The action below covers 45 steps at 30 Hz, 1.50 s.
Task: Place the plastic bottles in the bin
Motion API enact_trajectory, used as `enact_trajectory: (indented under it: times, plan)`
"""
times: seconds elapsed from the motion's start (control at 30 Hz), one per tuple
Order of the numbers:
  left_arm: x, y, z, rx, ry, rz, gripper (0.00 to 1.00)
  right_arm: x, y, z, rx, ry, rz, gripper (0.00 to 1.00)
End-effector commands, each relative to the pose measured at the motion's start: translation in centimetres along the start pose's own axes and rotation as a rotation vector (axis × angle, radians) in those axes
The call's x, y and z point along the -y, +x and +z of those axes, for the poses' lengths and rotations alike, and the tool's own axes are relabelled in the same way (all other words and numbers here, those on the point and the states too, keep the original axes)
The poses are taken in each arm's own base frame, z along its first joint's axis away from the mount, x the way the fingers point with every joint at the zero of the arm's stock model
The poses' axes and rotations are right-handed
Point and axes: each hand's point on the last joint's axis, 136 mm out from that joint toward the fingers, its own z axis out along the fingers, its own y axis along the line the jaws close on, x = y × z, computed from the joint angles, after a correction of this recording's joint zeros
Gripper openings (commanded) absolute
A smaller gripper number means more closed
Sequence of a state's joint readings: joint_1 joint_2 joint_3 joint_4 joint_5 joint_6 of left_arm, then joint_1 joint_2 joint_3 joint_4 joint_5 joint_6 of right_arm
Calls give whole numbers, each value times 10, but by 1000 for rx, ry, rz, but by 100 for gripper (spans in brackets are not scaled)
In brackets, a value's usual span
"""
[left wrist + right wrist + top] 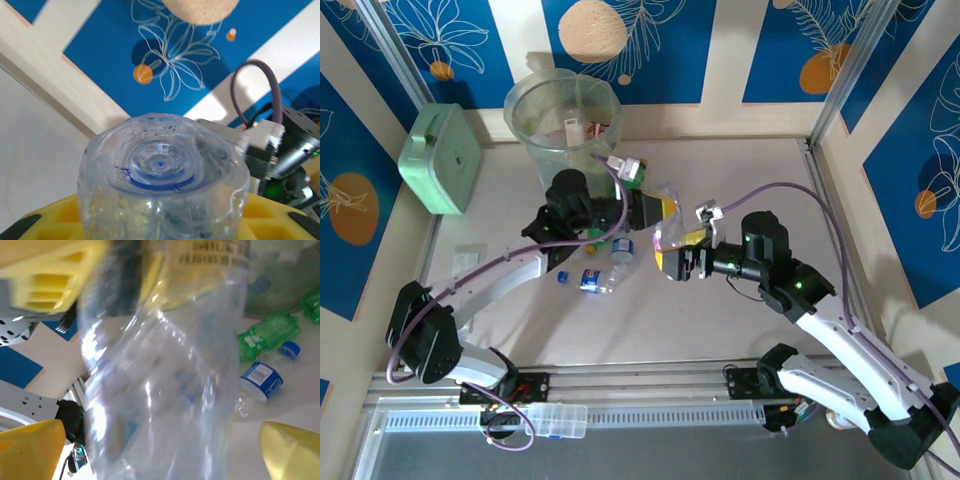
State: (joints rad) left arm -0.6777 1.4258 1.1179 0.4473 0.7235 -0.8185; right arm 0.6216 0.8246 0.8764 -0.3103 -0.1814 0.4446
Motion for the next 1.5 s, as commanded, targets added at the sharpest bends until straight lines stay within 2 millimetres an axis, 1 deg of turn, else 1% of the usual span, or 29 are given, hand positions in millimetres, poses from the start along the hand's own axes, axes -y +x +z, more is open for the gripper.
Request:
enact_trajectory:
  times: [0.0,0.1,0.13,0.2,0.23,0.3,0.37,0.43,0.53,0.6,0.63,0.7,0.77,0.83,0.97,1.03,1.13,1.2,1.23,1.33,1.47]
  plan:
    - [1,-43,-23,101,-71,59,36,-8,-17,-23,56,34,-51,99]
    - [-10,-73,-43,173,-151,76,26,-11,-27,-38,111,53,-63,99]
    - [-13,-86,-52,205,-178,85,21,-12,-29,-42,128,56,-63,99]
    - [-19,-111,-67,266,-231,97,5,-12,-31,-45,144,60,-61,99]
    - [-23,-124,-76,297,-265,101,0,-10,-30,-46,143,69,-56,99]
    - [-32,-150,-93,361,-333,110,0,-4,-29,-44,138,87,-49,99]
    - [-47,-173,-115,435,-437,108,0,0,-27,-42,130,97,-38,99]
    - [-64,-199,-143,527,-577,106,0,5,-25,-41,124,106,-25,99]
    - [-83,-228,-179,625,-738,99,0,8,-24,-37,112,103,-6,100]
    - [-98,-244,-199,680,-834,92,0,10,-23,-35,104,103,3,100]
    - [-105,-251,-206,694,-866,98,0,11,-23,-34,100,103,7,100]
    - [-124,-259,-220,716,-961,64,0,13,-22,-31,88,101,15,99]
    - [-145,-265,-226,726,-1014,11,0,15,-21,-28,81,100,20,100]
    - [-161,-270,-230,742,-1050,-40,0,17,-20,-25,71,100,27,100]
    - [-189,-281,-230,742,-1096,-68,0,23,-12,-14,28,99,58,100]
    - [-200,-286,-226,723,-1107,-56,0,24,-8,-8,11,93,72,100]
    - [-218,-289,-213,653,-1096,-40,0,25,-5,-2,-4,97,77,100]
    - [-233,-285,-206,604,-1098,-60,0,26,-4,2,-14,105,73,100]
    - [-242,-281,-203,585,-1098,-72,0,27,-3,3,-21,110,73,100]
    - [-262,-268,-192,521,-1075,-98,0,29,-1,8,-34,120,80,100]
    - [-286,-246,-164,419,-987,-149,0,29,-1,15,-52,112,100,100]
